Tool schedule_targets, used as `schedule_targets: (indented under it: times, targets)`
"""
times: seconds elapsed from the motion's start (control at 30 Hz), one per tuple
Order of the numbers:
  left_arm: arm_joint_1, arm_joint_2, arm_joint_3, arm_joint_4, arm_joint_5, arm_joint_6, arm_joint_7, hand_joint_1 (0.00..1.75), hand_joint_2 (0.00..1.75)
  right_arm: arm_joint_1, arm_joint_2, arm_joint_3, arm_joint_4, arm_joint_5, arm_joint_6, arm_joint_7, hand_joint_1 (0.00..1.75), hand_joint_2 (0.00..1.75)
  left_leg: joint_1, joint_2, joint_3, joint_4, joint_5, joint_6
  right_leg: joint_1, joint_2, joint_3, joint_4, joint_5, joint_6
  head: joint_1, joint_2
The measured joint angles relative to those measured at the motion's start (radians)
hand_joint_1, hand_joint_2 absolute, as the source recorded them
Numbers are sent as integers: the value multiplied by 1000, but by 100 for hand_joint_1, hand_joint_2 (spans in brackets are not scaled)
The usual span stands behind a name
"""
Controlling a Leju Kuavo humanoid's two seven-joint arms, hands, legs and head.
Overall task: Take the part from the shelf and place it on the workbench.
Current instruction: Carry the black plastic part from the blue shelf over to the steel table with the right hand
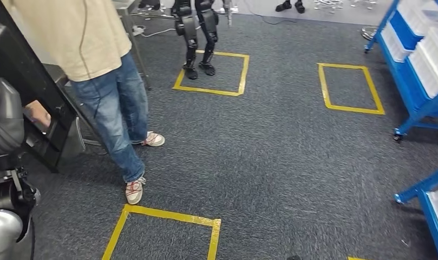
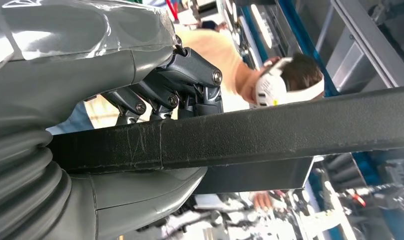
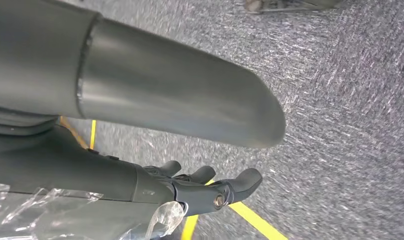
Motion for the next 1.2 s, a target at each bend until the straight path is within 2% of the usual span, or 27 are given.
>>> schedule_targets:
  times: [0.07, 0.1, 0.13, 0.2, 0.27, 0.33, 0.4, 0.43, 0.47, 0.5, 0.57, 0.63, 0.7, 0.73, 0.8, 0.83, 0.87, 0.9, 0.93, 0.97, 1.0, 1.03, 1.07, 1.1, 1.13, 1.17, 1.2]
  targets:
    - [1, 0, -4, 2, 0, 2, -1, 175, 175, 3, 0, 0, 0, 0, 0, 0, 0, 0, 1, -27, -4, 6, 0, -7, -12, 54, 60, -140, 60, 2, 0, 0]
    - [1, 0, -6, 3, 0, 2, -2, 175, 175, 4, 0, 0, 0, 1, 0, -1, 0, 0, 2, -39, -9, 8, 0, -12, -15, 74, 78, -183, 74, 1, 0, 0]
    - [1, 0, -8, 3, 1, 2, -2, 175, 175, 3, 0, 0, 0, 1, 0, -1, 0, 0, 3, -51, -13, 8, 2, -19, -15, 84, 85, -202, 75, -3, 0, 0]
    - [6, 0, -10, 3, 1, 2, -4, 175, 175, -2, 2, 0, 0, 1, 0, -1, 0, 0, 7, -66, -20, 6, 7, -31, -9, 59, 87, -206, 78, -16, 0, 0]
    - [9, 1, -10, 3, 1, 3, -6, 175, 175, -4, 3, 0, 0, 2, 0, -1, 0, 0, 6, -24, -39, 40, -15, -40, -7, 31, 88, -209, 82, -31, -2, 0]
    - [10, 1, -10, 3, 1, 2, -8, 175, 175, -1, 4, 0, 0, 2, 0, -2, 0, 0, 3, 37, -90, 157, -77, -46, -4, 2, 88, -211, 83, -41, -4, 0]
    - [14, 1, -11, 5, 1, 2, -9, 175, 175, 1, 4, 0, 0, 3, 2, -2, 0, 0, 5, 56, -150, 289, -129, -50, 1, -27, 87, -210, 81, -46, -5, 0]
    - [16, 1, -12, 5, 1, 2, -9, 175, 175, 2, 4, 0, 0, 3, 2, -2, 0, 0, 6, 59, -161, 316, -133, -51, 3, -41, 87, -210, 80, -47, -5, 0]
    - [17, 1, -12, 6, 2, 2, -9, 175, 175, 1, 4, 0, 0, 5, 3, -2, 0, 0, 5, 63, -150, 297, -119, -49, 5, -54, 87, -210, 80, -47, -5, 0]
    - [17, 1, -12, 7, 2, 2, -9, 175, 175, 0, 5, 0, 0, 6, 3, -3, 0, 0, 4, 72, -118, 239, -92, -46, 6, -67, 88, -210, 79, -47, -5, 0]
    - [14, 1, -12, 7, 2, 2, -9, 175, 175, -2, 6, 0, 0, 8, 3, -3, 0, 0, -8, 126, -35, 87, -40, -32, 11, -89, 93, -210, 75, -43, -4, 0]
    - [11, 1, -11, 7, 3, 2, -9, 175, 175, -4, 7, 0, 0, 10, 4, -3, 0, 0, -20, 159, 1, 14, -24, -19, 15, -110, 97, -209, 70, -36, -4, 0]
    - [12, 1, -11, 7, 5, 2, -9, 175, 175, -8, 9, 0, 0, 11, 4, -2, 0, 0, -22, 134, -1, 7, -22, -10, 17, -134, 103, -211, 65, -27, -4, 0]
    - [13, 1, -11, 7, 6, 2, -9, 175, 175, -10, 10, 0, 0, 12, 4, -1, 0, 0, -19, 120, 0, 5, -18, -6, 15, -129, 104, -207, 59, -21, -4, 0]
    - [12, 1, -10, 7, 8, 2, -9, 175, 175, -9, 10, 0, 0, 13, 4, 1, 0, 0, -11, 96, 3, -1, -11, 4, 11, -78, 81, -149, 21, -12, -4, 0]
    - [12, 1, -10, 8, 9, 2, -9, 175, 175, -7, 9, 0, 0, 14, 4, 2, 0, 0, -8, 84, 3, -1, -9, 7, 8, -45, 52, -88, -12, -9, -3, 0]
    - [13, 1, -11, 8, 12, 2, -9, 175, 175, -5, 9, 0, 0, 14, 5, 3, 0, 0, -7, 71, 3, -1, -9, 9, 7, -25, 16, -13, -46, -7, -2, 0]
    - [15, 0, -11, 9, 13, 2, -9, 175, 175, -3, 9, 0, 0, 15, 5, 4, 0, 0, -7, 57, 3, -1, -8, 10, 7, -17, -18, 53, -69, -5, -2, 0]
    - [17, 0, -12, 9, 15, 2, -9, 175, 175, -2, 9, 0, 0, 15, 6, 6, 0, 0, -6, 42, 3, -1, -8, 10, 7, -14, -39, 90, -73, -4, -2, 0]
    - [19, 0, -12, 10, 16, 2, -9, 175, 175, -1, 9, 0, 0, 15, 6, 7, 0, 0, -5, 27, 4, 0, -8, 10, 6, -13, -41, 86, -57, -3, -2, 0]
    - [20, 0, -13, 10, 16, 2, -9, 175, 175, 0, 9, 0, 0, 15, 7, 7, 0, 0, -3, 11, 5, 1, -9, 9, 3, -8, -22, 38, -23, -2, -2, 0]
    - [21, 0, -13, 10, 16, 2, -9, 175, 175, 1, 8, 0, 0, 15, 7, 7, 0, 0, -1, -3, 6, 2, -9, 7, -1, 7, 10, -37, 19, -1, -2, 0]
    - [22, 0, -13, 10, 16, 2, -10, 175, 175, 2, 8, 0, 0, 16, 7, 7, 0, 0, -1, -17, 4, 5, -11, 3, -6, 32, 43, -110, 50, 1, -2, 0]
    - [22, 0, -13, 10, 17, 3, -11, 175, 175, 2, 8, 0, 0, 16, 7, 7, 0, 0, -1, -28, 2, 7, -11, -3, -10, 51, 66, -165, 70, 1, -2, 0]
    - [22, 0, -13, 10, 18, 2, -12, 175, 175, 2, 8, 0, 0, 17, 7, 7, 0, 0, -1, -40, -2, 8, -11, -9, -11, 64, 79, -194, 78, -2, -2, 0]
    - [23, 0, -12, 10, 19, 2, -13, 175, 175, -1, 8, 0, 0, 17, 7, 8, 0, 0, 0, -50, -5, 8, -9, -17, -9, 65, 82, -201, 76, -7, -2, 0]
    - [25, 0, -12, 11, 20, 2, -14, 175, 175, -4, 8, 0, 0, 18, 7, 8, 0, 0, 2, -60, -7, 6, -6, -22, -8, 51, 81, -202, 78, -15, -2, 0]
